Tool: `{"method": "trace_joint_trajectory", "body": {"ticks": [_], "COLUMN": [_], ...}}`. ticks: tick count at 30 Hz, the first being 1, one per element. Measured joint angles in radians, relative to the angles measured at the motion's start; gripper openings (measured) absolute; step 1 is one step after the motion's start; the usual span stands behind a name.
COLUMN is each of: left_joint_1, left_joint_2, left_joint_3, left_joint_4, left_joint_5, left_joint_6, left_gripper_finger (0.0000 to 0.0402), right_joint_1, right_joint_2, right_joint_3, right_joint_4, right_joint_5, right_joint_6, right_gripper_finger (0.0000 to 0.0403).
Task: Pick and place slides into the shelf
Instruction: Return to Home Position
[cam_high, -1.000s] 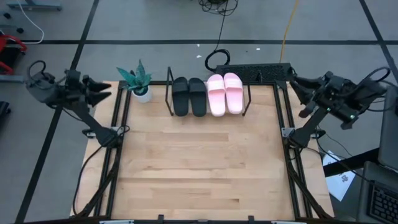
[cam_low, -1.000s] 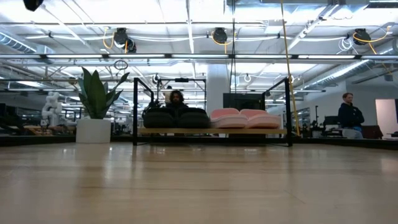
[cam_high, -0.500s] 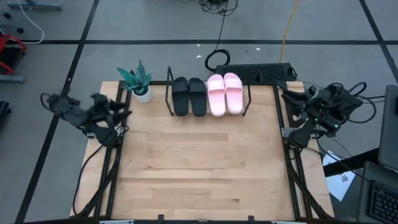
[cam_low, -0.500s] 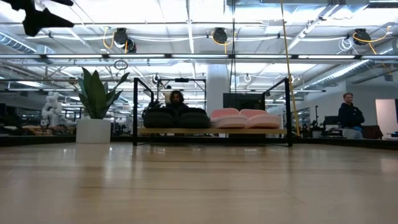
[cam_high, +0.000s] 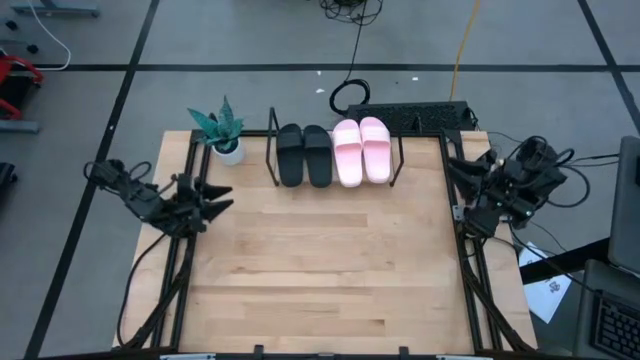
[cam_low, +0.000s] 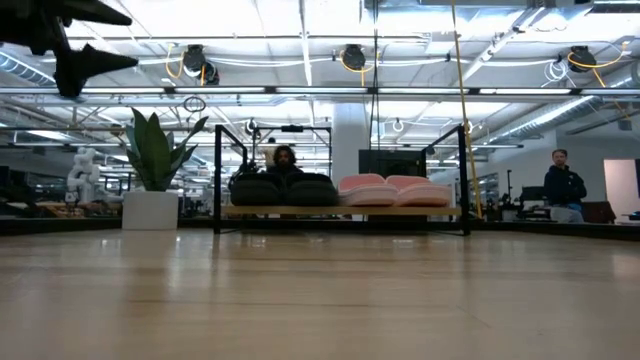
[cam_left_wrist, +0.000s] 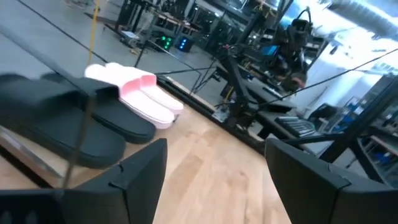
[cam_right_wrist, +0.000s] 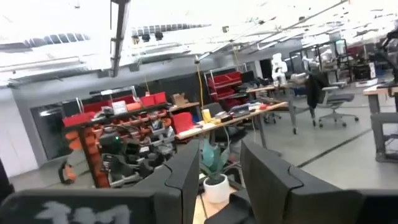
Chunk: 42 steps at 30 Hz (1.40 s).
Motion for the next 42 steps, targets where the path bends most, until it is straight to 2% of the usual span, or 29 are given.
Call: {"method": "trace_joint_trajectory", "body": {"ticks": [4, 9, 13, 17, 22, 27, 32, 38, 42], "left_joint_1": [0.000, 0.022, 0.085, 0.180, 0.320, 0.475, 0.643, 0.832, 0.919], "left_joint_2": [0.003, 0.003, 0.002, -0.006, -0.031, -0.041, -0.039, -0.015, 0.011], "left_joint_3": [-0.084, -0.138, -0.149, -0.149, -0.149, -0.148, -0.148, -0.148, -0.148], "left_joint_4": [0.074, 0.094, 0.092, 0.092, 0.091, 0.091, 0.090, 0.091, 0.105], "left_joint_5": [0.024, 0.004, -0.012, 0.004, 0.121, 0.235, 0.406, 0.591, 0.688], "left_joint_6": [-0.032, -0.034, 0.014, 0.064, 0.090, 0.103, 0.116, 0.099, 0.071], "left_gripper_finger": [0.0273, 0.0273, 0.0273, 0.0273, 0.0273, 0.0273, 0.0273, 0.0273, 0.0273], "right_joint_1": [0.000, 0.000, 0.000, -0.003, -0.003, 0.009, 0.041, 0.049, 0.035], "right_joint_2": [-0.001, -0.028, -0.098, -0.197, -0.315, -0.364, -0.365, -0.365, -0.365], "right_joint_3": [-0.037, -0.076, -0.112, -0.154, -0.189, -0.189, -0.230, -0.381, -0.433], "right_joint_4": [0.004, 0.004, 0.020, 0.119, 0.230, 0.193, 0.121, 0.134, 0.160], "right_joint_5": [0.010, 0.055, 0.055, 0.056, 0.028, 0.032, 0.031, 0.057, 0.068], "right_joint_6": [0.020, -0.008, -0.076, -0.207, -0.396, -0.464, -0.385, -0.196, -0.172], "right_gripper_finger": [0.0110, 0.0110, 0.0110, 0.0110, 0.0110, 0.0110, 0.0110, 0.0110, 0.0110]}}
